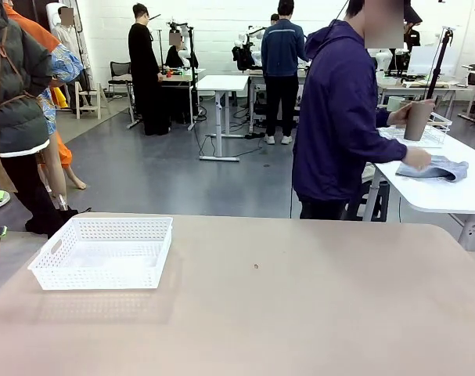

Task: Clean and organize the cups into the basket.
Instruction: Pick up the Organizing basket and move it to the center of the table, then pick up the Reusable plastic cup from the right side of the table and place it inside the Organizing basket.

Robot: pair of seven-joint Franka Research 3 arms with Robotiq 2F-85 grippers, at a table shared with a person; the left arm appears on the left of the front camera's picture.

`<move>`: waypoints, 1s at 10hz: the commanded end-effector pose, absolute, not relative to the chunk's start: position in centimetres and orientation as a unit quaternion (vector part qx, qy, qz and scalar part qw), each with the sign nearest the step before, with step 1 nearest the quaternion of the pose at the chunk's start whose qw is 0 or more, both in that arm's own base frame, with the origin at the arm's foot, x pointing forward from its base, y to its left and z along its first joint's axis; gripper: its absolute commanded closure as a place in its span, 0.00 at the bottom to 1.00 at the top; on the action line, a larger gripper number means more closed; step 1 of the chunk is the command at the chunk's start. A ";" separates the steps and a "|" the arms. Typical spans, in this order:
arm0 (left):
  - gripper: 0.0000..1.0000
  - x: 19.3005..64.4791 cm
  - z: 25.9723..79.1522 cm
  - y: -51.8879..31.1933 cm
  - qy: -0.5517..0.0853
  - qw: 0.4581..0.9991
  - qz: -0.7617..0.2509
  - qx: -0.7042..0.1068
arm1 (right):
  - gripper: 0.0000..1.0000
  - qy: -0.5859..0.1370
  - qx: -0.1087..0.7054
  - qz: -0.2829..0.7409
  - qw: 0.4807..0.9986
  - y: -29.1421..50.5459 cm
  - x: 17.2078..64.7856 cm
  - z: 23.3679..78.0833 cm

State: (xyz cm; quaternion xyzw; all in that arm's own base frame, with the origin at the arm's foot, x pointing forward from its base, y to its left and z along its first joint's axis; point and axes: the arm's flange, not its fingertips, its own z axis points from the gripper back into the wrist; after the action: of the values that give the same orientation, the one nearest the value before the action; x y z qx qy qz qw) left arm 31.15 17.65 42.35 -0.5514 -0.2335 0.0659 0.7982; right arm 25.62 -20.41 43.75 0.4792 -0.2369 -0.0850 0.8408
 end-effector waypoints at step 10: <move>0.00 31.2 42.6 17.8 -0.235 0.796 0.063 -0.554 | 0.00 -0.239 0.480 -0.082 0.840 -20.4 25.6 44.0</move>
State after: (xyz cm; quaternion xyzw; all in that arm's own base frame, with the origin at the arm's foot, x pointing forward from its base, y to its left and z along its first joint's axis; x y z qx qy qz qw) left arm 31.15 17.65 42.35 -0.5514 -0.2335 0.0659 0.7982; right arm 25.62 -20.41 43.75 0.4792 -0.2369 -0.0850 0.8408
